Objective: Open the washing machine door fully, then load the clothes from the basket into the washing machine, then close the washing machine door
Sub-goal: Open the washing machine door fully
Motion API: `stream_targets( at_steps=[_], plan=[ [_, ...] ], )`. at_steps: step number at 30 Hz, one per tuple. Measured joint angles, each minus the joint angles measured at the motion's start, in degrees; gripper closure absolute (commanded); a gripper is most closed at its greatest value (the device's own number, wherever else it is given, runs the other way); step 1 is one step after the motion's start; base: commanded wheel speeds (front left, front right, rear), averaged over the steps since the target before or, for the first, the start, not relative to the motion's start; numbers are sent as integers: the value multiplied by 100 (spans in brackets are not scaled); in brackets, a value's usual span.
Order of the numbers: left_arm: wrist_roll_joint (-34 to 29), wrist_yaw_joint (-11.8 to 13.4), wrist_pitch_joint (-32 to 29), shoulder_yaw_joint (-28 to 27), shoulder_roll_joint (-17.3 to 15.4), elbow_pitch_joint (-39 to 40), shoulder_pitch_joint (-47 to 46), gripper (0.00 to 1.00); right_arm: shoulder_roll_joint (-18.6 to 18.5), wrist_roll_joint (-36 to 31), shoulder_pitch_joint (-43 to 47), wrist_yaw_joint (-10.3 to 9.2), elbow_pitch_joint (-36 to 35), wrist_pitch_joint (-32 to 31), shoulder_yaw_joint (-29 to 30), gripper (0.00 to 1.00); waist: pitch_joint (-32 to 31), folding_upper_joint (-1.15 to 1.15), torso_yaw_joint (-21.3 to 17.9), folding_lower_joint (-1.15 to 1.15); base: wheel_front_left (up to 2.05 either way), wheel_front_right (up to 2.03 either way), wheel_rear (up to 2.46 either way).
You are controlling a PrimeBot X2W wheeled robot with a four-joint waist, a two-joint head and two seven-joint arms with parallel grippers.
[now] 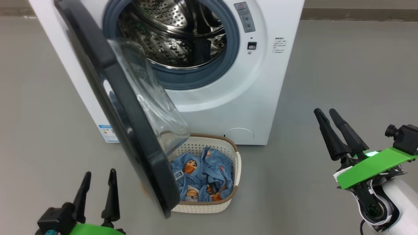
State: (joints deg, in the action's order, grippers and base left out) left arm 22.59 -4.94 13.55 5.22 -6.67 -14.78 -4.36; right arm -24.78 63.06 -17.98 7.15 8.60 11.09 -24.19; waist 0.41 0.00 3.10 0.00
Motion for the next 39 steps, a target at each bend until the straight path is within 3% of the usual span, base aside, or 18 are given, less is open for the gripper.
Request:
stream_targets(
  at_steps=[10, 15, 22, 39],
  plan=[
    [13, 100, -53, -11, -47, 200, 127, 0, 68, -899, 152, 1, 504, 318, 423, 0, -40, 0, -251, 0, 0, 0, 0],
    [47, 147, -53, -9, -70, 296, 131, 0, 334, -1806, 337, 1, 717, 321, 1006, 0, -13, 0, -273, 0, 0, 0, 0],
    [47, 154, -54, 5, -90, 321, 131, 0, 636, -2457, 619, 1, 894, 322, 1547, 0, 12, 0, -237, 0, 0, 0, 0],
    [57, 224, -102, 36, -166, 367, 131, 0, 906, -3088, 697, 1, 1077, 337, 1848, 0, -4, 0, -267, 0, 0, 0, 0]
  ],
)
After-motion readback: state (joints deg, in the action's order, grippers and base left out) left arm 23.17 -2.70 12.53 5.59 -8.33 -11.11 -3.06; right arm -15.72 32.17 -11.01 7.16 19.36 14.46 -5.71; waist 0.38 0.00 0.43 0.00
